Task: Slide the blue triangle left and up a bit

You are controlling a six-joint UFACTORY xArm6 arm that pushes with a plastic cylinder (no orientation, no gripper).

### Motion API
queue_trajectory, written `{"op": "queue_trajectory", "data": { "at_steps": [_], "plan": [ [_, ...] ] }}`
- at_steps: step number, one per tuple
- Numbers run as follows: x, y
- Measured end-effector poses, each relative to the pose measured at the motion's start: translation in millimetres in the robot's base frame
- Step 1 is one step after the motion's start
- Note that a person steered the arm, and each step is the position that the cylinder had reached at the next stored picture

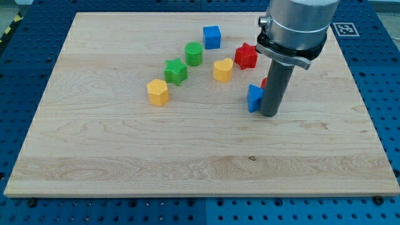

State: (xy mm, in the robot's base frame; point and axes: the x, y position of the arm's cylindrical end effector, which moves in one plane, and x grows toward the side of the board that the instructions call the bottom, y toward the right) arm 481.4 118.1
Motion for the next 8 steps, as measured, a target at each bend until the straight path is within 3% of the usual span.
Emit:
{"op": "queue_trajectory", "data": {
  "at_steps": [6, 8],
  "plan": [
    [-31, 3],
    [-11, 13]
  ]
}}
